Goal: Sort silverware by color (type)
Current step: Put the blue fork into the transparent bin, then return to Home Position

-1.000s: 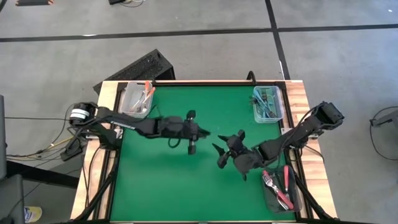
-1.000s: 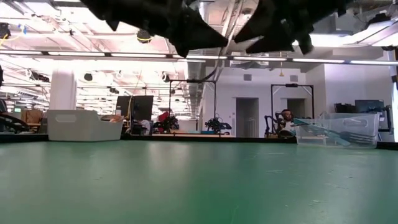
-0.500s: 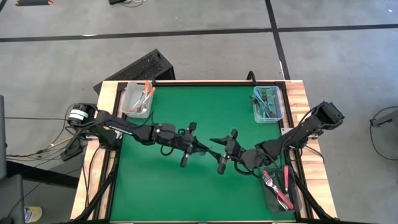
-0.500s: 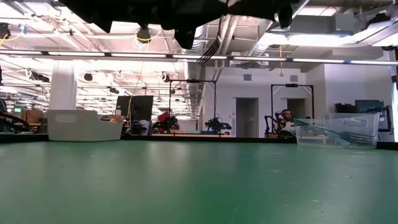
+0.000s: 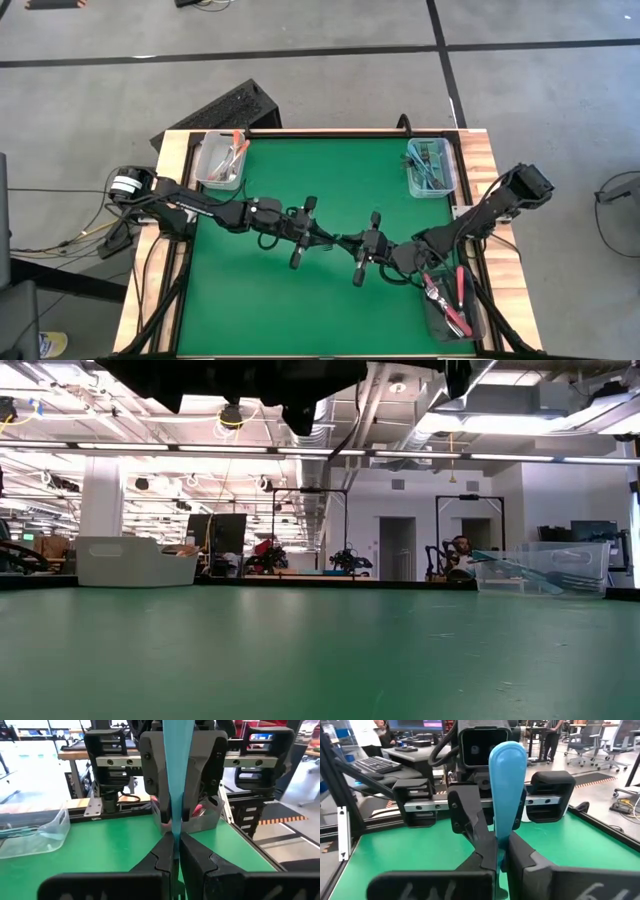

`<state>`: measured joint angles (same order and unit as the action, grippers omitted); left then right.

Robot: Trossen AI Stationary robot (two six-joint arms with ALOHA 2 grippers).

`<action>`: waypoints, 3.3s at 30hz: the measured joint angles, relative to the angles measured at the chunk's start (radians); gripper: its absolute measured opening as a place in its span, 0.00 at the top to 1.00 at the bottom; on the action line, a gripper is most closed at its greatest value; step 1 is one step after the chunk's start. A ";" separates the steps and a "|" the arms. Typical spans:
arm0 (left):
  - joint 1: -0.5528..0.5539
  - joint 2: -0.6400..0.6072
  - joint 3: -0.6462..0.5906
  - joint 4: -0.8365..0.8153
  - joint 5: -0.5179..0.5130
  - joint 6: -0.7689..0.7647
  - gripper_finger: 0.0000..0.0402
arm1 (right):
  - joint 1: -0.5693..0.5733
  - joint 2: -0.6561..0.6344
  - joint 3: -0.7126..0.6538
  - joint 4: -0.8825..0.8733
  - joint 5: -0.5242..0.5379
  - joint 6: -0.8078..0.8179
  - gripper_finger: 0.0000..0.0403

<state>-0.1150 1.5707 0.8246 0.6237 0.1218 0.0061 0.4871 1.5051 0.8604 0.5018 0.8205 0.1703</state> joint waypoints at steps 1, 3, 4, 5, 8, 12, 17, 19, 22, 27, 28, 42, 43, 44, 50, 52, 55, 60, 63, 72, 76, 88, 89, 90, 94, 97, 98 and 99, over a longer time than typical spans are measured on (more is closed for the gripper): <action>0.000 0.000 0.000 -0.005 -0.003 0.002 0.97 | -0.003 0.000 0.000 0.000 0.000 0.000 0.94; 0.000 0.000 0.001 -0.020 -0.003 -0.009 0.95 | -0.004 0.000 -0.001 -0.006 0.004 0.004 0.94; 0.000 0.000 0.002 -0.029 -0.006 -0.022 0.93 | -0.004 0.000 -0.001 -0.009 0.004 0.004 0.94; 0.000 0.000 0.002 -0.041 -0.007 -0.035 0.91 | -0.003 -0.010 -0.001 -0.023 0.004 0.004 0.94; 0.000 0.000 0.002 -0.078 -0.028 -0.044 0.86 | 0.010 -0.075 0.014 -0.169 0.004 0.067 0.96; -0.001 0.000 0.002 -0.126 -0.077 -0.044 0.79 | 0.018 -0.176 0.074 -0.535 -0.056 0.293 0.96; 0.004 0.000 0.002 -0.237 -0.097 -0.044 0.75 | 0.037 -0.267 0.152 -0.962 -0.261 0.599 0.96; 0.003 0.000 0.002 -0.283 -0.102 -0.053 0.75 | 0.050 -0.293 0.166 -1.106 -0.351 0.704 0.96; 0.003 0.000 0.002 -0.332 -0.104 -0.074 0.75 | 0.073 -0.321 0.180 -1.238 -0.468 0.828 0.96; 0.003 0.000 0.002 -0.336 -0.109 -0.081 0.76 | 0.140 -0.370 0.182 -1.409 -0.562 1.015 0.96; 0.003 0.000 0.002 -0.330 -0.114 -0.081 0.76 | 0.154 -0.378 0.182 -1.431 -0.562 1.041 0.96; 0.004 0.000 0.002 -0.291 -0.203 -0.097 0.76 | 0.169 -0.501 0.182 -1.745 -0.357 1.173 0.96; 0.005 0.000 0.002 -0.285 -0.214 -0.097 0.76 | 0.136 -0.513 0.182 -1.795 -0.337 1.172 0.96; 0.005 0.000 0.002 -0.279 -0.227 -0.099 0.76 | 0.098 -0.523 0.182 -1.841 -0.317 1.165 0.96; 0.005 0.000 0.002 -0.237 -0.262 -0.140 0.76 | -0.205 -0.547 0.182 -1.940 -0.155 0.926 0.96; 0.005 0.000 0.002 -0.240 -0.262 -0.149 0.76 | -0.320 -0.543 0.182 -1.908 -0.129 0.805 0.96; 0.005 0.000 0.002 -0.253 -0.264 -0.152 0.76 | -0.496 -0.523 0.182 -1.845 -0.122 0.613 0.96; 0.004 0.000 0.002 -0.284 -0.265 -0.173 0.76 | -0.788 -0.469 0.182 -1.762 -0.176 0.353 0.96; 0.003 0.000 0.002 -0.326 -0.265 -0.192 0.76 | -0.929 -0.423 0.182 -1.722 -0.213 0.244 0.96; -0.018 0.000 0.002 -0.541 -0.438 -0.315 0.76 | -1.142 -0.262 0.182 -1.680 -0.384 0.165 0.85; -0.046 0.000 0.002 -0.601 -0.530 -0.336 0.76 | -1.179 -0.212 0.182 -1.670 -0.472 0.138 0.71; -0.099 -0.008 0.002 -0.637 -0.611 -0.336 0.76 | -1.064 -0.301 0.181 -1.490 -0.599 0.144 0.43; -0.106 -0.011 0.002 -0.633 -0.624 -0.336 0.76 | -1.032 -0.332 0.176 -1.434 -0.637 0.152 0.43; -0.115 -0.020 0.002 -0.633 -0.632 -0.333 0.76 | -0.997 -0.367 0.161 -1.360 -0.673 0.167 0.44; -0.176 -0.078 0.001 -0.628 -0.684 -0.308 0.76 | -0.831 -0.496 0.042 -1.027 -0.723 0.224 0.45; -0.224 -0.131 0.001 -0.639 -0.745 -0.287 0.77 | -0.695 -0.558 -0.067 -0.784 -0.727 0.251 0.46; -0.240 -0.152 0.001 -0.648 -0.762 -0.279 0.78 | -0.651 -0.572 -0.104 -0.703 -0.719 0.251 0.47; -0.253 -0.172 0.001 -0.659 -0.779 -0.274 0.78 | -0.610 -0.578 -0.139 -0.620 -0.707 0.250 0.47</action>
<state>-0.3684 1.3988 0.8257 -0.0349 -0.6570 -0.2677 -0.1224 0.9274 0.7216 -0.1181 0.1132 0.4207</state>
